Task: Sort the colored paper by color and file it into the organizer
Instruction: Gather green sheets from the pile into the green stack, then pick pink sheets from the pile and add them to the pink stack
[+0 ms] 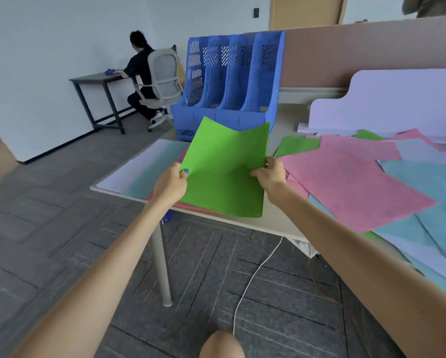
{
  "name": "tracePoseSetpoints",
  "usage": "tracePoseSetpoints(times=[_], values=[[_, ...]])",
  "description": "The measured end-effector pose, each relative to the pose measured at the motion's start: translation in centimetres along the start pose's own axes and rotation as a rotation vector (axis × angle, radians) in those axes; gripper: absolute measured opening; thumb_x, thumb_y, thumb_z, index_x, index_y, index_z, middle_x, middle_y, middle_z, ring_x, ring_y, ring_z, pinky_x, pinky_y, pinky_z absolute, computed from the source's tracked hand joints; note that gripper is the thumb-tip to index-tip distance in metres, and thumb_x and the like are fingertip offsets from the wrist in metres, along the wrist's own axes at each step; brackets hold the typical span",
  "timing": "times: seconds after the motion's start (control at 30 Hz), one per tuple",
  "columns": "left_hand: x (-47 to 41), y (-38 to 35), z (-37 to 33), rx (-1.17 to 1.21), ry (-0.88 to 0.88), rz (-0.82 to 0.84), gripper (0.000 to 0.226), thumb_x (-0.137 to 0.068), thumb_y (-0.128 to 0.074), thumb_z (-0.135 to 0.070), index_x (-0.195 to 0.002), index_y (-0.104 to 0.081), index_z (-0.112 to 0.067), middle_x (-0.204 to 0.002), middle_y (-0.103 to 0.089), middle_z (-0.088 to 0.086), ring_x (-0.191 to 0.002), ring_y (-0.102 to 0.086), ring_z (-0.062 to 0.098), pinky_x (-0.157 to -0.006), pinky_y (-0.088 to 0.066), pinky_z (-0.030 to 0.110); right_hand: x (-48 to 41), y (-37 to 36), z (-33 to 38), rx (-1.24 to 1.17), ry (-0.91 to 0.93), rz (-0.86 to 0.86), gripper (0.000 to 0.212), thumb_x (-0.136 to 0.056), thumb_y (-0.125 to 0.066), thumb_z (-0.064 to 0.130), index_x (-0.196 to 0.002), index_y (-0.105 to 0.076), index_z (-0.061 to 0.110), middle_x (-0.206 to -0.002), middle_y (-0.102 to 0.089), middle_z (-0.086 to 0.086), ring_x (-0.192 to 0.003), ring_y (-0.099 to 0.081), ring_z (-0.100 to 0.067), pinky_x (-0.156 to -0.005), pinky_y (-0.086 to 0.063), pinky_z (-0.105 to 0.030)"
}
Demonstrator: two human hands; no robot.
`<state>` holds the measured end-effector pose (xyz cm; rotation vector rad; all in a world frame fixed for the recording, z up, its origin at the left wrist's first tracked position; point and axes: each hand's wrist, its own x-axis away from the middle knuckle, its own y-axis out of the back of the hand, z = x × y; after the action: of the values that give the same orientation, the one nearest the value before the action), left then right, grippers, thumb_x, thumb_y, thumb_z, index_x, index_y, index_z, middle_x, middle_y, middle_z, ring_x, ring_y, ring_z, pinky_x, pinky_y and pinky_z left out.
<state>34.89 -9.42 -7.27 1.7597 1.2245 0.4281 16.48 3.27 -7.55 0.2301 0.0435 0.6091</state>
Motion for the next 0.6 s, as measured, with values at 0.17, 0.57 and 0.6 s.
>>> tracePoseSetpoints(times=[0.17, 0.57, 0.6], values=[[-1.4, -1.2, 0.4, -0.234, -0.098, -0.036, 0.021, -0.097, -0.036, -0.007, -0.115, -0.046, -0.003, -0.109, -0.063, 0.021, -0.098, -0.060, 0.039, -0.075, -0.043, 0.041, -1.0, -0.8, -0.6, 0.232, 0.082, -0.063, 0.038, -0.076, -0.066, 0.000, -0.113, -0.058, 0.004, -0.101, -0.064, -0.010, -0.094, -0.061, -0.028, -0.075, -0.052, -0.033], [-1.2, -3.2, 1.6, -0.387, -0.166, -0.133, 0.031, -0.094, -0.047, -0.016, -0.120, -0.045, 0.001, -0.108, -0.061, 0.019, -0.096, -0.060, 0.032, -0.071, -0.048, 0.039, -0.4, -1.4, -1.7, 0.709, 0.173, -0.112, 0.053, -0.081, -0.065, 0.002, -0.127, -0.039, 0.002, -0.125, -0.050, -0.015, -0.109, -0.055, -0.034, -0.083, -0.048, -0.038], [-1.2, -3.3, 1.7, -0.388, -0.162, -0.132, 0.034, -0.094, -0.048, -0.017, -0.121, -0.045, 0.002, -0.112, -0.058, 0.021, -0.099, -0.058, 0.033, -0.073, -0.048, 0.040, -0.2, -1.5, -1.6, 0.747, 0.181, -0.126, 0.054, -0.081, -0.066, 0.003, -0.127, -0.038, 0.002, -0.127, -0.046, -0.014, -0.110, -0.054, -0.033, -0.079, -0.046, -0.037]])
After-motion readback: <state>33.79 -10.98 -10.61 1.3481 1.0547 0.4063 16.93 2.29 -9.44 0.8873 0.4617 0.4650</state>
